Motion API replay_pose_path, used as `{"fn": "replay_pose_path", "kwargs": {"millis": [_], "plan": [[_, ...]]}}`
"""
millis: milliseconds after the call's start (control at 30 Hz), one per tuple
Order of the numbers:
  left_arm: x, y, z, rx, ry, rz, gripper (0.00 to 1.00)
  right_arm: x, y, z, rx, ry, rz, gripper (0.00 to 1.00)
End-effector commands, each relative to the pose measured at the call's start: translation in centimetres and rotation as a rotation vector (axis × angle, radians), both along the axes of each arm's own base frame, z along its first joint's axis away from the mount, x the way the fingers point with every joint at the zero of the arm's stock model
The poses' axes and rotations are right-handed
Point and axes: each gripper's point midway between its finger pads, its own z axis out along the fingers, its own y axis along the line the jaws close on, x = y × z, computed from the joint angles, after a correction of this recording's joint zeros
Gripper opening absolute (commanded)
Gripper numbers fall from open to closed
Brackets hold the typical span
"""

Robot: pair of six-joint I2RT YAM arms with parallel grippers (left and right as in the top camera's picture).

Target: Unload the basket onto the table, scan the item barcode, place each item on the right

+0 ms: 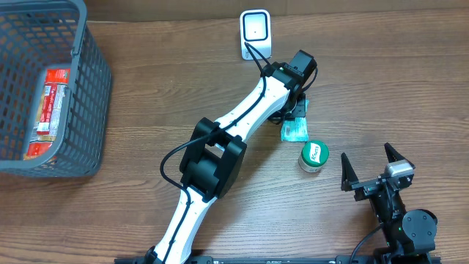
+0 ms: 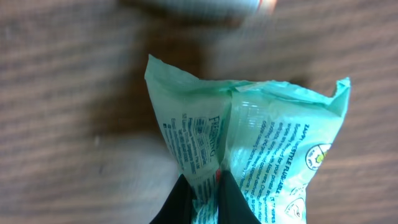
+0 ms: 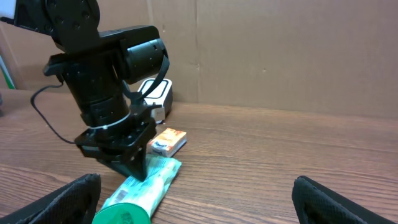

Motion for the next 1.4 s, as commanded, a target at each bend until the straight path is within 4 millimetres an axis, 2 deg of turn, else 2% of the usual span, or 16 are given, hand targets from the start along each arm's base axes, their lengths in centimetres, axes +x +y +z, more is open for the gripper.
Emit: {"fn": "replay_pose_path", "kwargs": {"millis": [0, 133, 367, 500, 700, 867, 1100, 1267, 1367], "plan": [[-2.9, 1.9, -4.2, 0.098, 0.144, -0.071, 0.04, 0.0, -0.1, -0.2, -0.001, -0.005, -0.002, 1.0], [-4.6, 3.1, -3.3, 0.142, 0.203, -0.118, 0.04, 0.0, -0.1, -0.2, -0.001, -0.004, -0.002, 1.0], [-9.0, 6.0, -2.2, 0.262, 0.384, -0.126, 0.04, 0.0, -0.1, -0.2, -0.001, -0.004, -0.002, 1.0], [-10.7, 6.1, -1.7, 0.3, 0.432, -0.149, 0.04, 0.0, -0.1, -0.2, -0.001, -0.005, -0.002, 1.0], [-12.8, 4.4, -1.6, 0.306, 0.451, -0.195, 0.04, 0.0, -0.1, -0.2, -0.001, -0.004, -0.002, 1.0], [-13.2, 3.9, -1.5, 0.312, 0.449, -0.157, 0.05, 0.0, -0.1, -0.2, -0.001, -0.004, -0.002, 1.0], [-12.2, 5.0, -1.5, 0.302, 0.463, -0.001, 0.04, 0.0, -0.1, -0.2, -0.001, -0.004, -0.002, 1.0], [-12.5, 3.0, -1.6, 0.184, 0.509, 0.02, 0.04, 0.0, -0.1, -0.2, -0.001, -0.005, -0.002, 1.0], [-12.6, 2.5, -1.6, 0.162, 0.511, -0.002, 0.04, 0.0, -0.1, -0.2, -0.001, -0.004, -0.002, 1.0]]}}
